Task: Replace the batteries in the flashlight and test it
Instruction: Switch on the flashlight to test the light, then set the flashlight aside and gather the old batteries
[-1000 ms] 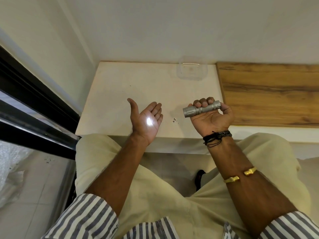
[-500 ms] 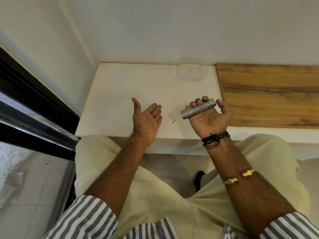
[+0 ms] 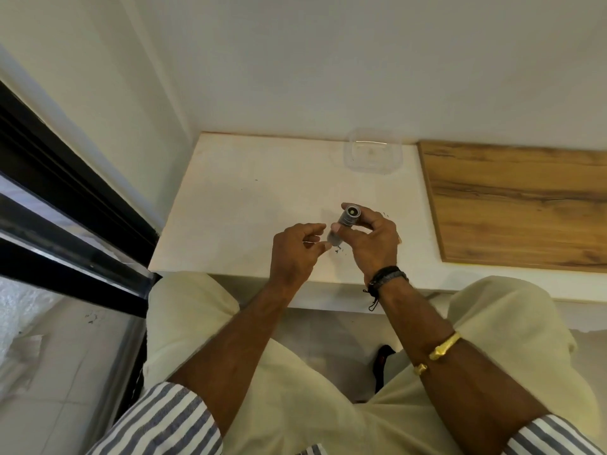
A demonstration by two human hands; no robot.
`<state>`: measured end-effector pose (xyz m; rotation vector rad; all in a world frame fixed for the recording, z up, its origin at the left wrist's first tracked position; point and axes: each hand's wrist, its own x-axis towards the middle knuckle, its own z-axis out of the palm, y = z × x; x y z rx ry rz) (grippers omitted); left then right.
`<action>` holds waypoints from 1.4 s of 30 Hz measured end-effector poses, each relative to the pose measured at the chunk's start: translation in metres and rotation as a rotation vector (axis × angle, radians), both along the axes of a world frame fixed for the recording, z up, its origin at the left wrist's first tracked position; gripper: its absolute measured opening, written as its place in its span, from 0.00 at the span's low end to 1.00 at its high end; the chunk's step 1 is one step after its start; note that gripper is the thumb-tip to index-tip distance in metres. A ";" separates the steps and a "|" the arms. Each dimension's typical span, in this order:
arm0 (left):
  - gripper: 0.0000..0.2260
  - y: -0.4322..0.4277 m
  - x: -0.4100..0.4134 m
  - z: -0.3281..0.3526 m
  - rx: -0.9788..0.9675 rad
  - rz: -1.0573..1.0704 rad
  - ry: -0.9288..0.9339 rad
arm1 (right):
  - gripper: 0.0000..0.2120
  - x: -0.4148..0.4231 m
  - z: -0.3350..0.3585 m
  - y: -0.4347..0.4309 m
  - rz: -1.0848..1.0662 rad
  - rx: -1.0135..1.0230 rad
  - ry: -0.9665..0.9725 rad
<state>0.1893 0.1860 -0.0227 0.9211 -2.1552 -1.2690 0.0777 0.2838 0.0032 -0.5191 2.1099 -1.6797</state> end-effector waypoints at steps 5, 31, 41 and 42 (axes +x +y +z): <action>0.14 -0.021 -0.011 0.000 -0.035 -0.017 0.039 | 0.21 -0.004 0.003 -0.027 0.005 0.040 0.091; 0.13 -0.198 -0.147 -0.004 -0.078 0.078 0.136 | 0.18 -0.131 0.001 -0.214 0.044 0.076 0.313; 0.13 -0.219 -0.168 -0.026 -0.055 0.064 0.142 | 0.16 -0.155 -0.017 -0.239 0.073 0.144 0.370; 0.14 -0.219 -0.169 -0.027 -0.056 0.061 0.140 | 0.17 -0.156 -0.018 -0.240 0.066 0.144 0.370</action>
